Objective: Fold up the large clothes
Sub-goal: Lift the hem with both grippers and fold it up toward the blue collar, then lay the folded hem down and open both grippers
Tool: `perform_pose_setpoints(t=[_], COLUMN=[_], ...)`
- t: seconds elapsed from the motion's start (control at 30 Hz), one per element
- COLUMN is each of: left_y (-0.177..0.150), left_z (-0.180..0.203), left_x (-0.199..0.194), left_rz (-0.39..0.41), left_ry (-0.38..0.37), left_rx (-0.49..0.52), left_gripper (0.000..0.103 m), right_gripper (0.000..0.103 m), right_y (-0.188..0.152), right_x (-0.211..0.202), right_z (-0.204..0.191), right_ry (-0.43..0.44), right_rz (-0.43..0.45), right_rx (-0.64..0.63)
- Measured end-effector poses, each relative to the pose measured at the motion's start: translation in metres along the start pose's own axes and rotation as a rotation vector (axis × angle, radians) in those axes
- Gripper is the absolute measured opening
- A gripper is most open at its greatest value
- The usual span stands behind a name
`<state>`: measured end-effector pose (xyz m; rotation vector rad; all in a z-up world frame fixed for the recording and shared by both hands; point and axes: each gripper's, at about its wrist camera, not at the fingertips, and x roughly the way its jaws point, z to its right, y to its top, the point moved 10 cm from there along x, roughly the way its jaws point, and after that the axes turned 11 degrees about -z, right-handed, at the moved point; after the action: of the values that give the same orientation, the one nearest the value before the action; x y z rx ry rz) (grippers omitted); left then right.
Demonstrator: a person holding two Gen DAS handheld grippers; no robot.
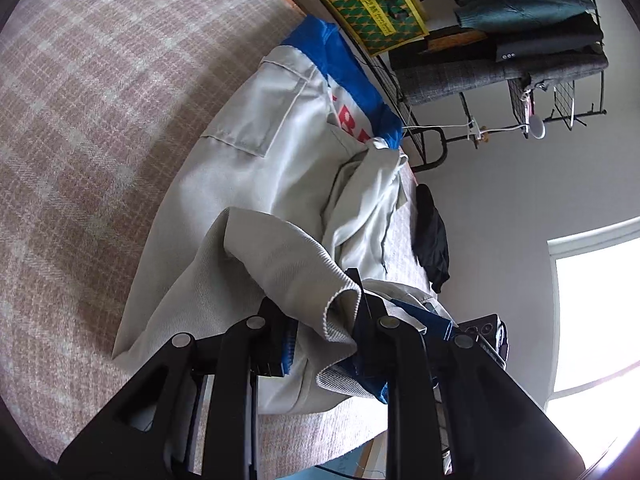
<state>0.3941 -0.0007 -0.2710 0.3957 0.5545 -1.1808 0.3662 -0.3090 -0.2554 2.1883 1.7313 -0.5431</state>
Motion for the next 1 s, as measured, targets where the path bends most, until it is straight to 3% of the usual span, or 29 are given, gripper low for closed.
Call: perform_pose_setpoints(t=[0.2,0.4,0.5,0.57,0.6,0.73,0.8,0.9,1.0], left_y=[0.026,0.037,0.04,0.043,0.043,0.047,0.051,0.061,0.068], left_z=[-0.007,-0.011,-0.003,0.004,0.006,0.011,0.014,0.02,0.029], left_x=[0.027,0.035,0.032,0.029,0.027,0.021,0.016,-0.002,-0.027], left_rz=[-0.001,-0.014,-0.015,-0.015,-0.012,-0.001,0.02,0.078,0.151], left_ry=[0.054,0.047,0.062,0.061,0.058,0.033,0.017,0.002,-0.007], left_rx=[-0.003,-0.035,-0.006,0.016,0.019,0.003,-0.003,0.014,0.045], left_gripper=[0.02,0.02,0.021,0.025,0.027,0.035,0.045,0.05,0.05], right_gripper=[0.016,0.019,0.035,0.059,0.062,0.063,0.063,0.06,0.05], right_y=[0.02,0.023,0.027,0.031,0.034,0.038,0.037,0.028,0.011], right_x=[0.009,0.01,0.003,-0.008,-0.015,-0.036,-0.043,-0.042,-0.029], right_z=[0.027,0.028,0.019,0.014,0.012,0.007,-0.001,-0.025,-0.05], right_ry=[-0.043,-0.03,-0.014,-0.031,-0.039,-0.026,-0.042,-0.085,-0.15], right_rz=[0.014,-0.01,-0.005,0.029,0.048,0.094,0.116,0.111,0.067], right_rx=[0.07,0.052,0.013,-0.019,-0.03,-0.031,-0.07,-0.191,-0.34])
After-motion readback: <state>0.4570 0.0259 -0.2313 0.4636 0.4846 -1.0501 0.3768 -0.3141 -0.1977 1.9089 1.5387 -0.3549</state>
